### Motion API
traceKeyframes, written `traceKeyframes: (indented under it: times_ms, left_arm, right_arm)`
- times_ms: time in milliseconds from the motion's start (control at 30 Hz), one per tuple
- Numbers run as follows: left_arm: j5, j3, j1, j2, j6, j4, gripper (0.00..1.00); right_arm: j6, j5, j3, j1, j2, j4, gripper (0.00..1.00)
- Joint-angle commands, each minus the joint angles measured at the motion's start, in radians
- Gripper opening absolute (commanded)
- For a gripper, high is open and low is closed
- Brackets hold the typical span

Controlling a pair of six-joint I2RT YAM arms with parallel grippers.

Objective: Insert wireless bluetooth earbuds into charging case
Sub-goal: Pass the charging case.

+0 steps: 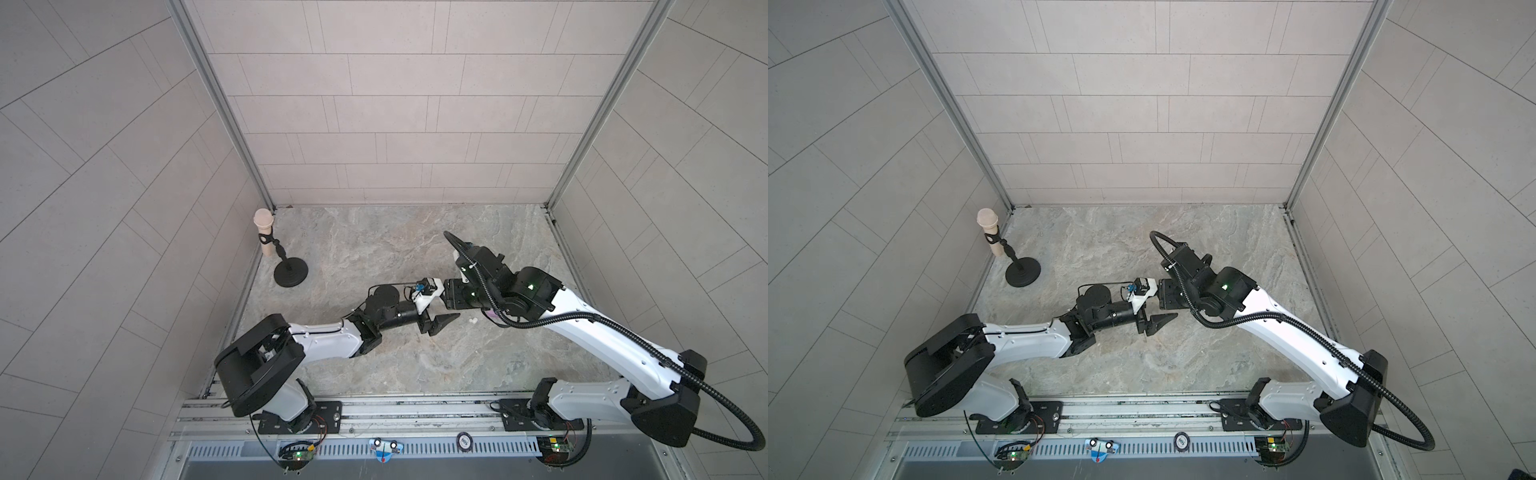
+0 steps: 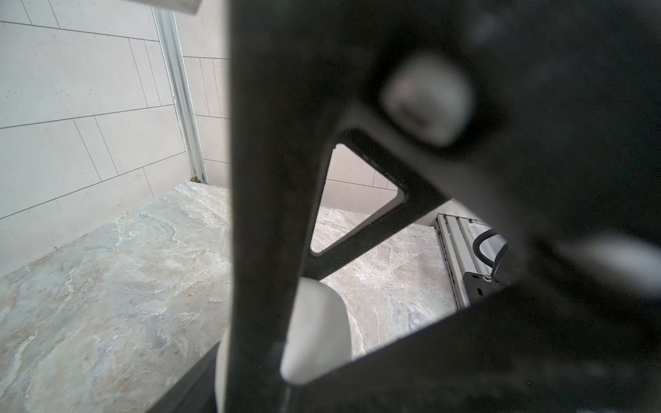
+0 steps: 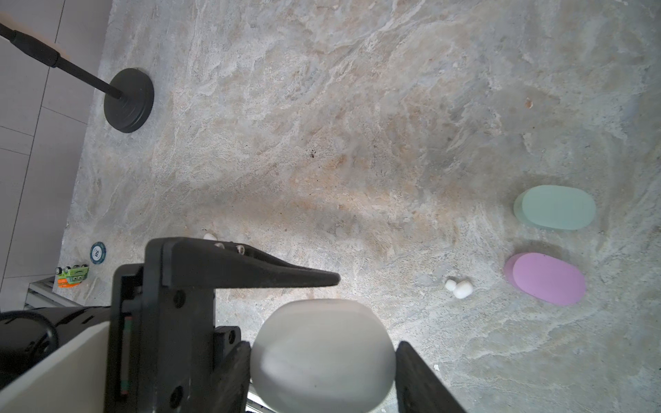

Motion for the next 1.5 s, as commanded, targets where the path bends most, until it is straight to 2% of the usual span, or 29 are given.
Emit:
traceKeyframes:
  times_ms: [0,267,1067,1133,1333,1467]
  left_arm:
    - [0.008,0.027,-0.003,0.007,0.01,0.007,0.77]
    - [-0.003,0.032,-0.002,0.01,0.013,0.001,0.63]
    - [-0.007,0.038,-0.003,0.008,0.007,0.001,0.41]
    - [-0.008,0.039,-0.002,0.005,0.007,0.0,0.39]
    - [0.0,0.028,-0.003,-0.009,0.005,-0.005,0.34]
    - [0.004,0.001,-0.002,-0.029,-0.002,-0.017,0.31]
  right_arm:
    - [0.028,0.004,0.023,0.007,-0.02,0.005,0.56]
    - [0.038,0.002,0.032,0.016,-0.018,0.014,0.56]
    - [0.054,-0.011,0.044,0.033,-0.007,0.034,0.57]
    - [0.058,-0.014,0.043,0.034,-0.007,0.035,0.59]
    - [0.07,-0.008,0.041,0.034,-0.027,0.035,0.77]
    - [0.07,0.013,0.035,0.033,-0.071,0.041,0.83]
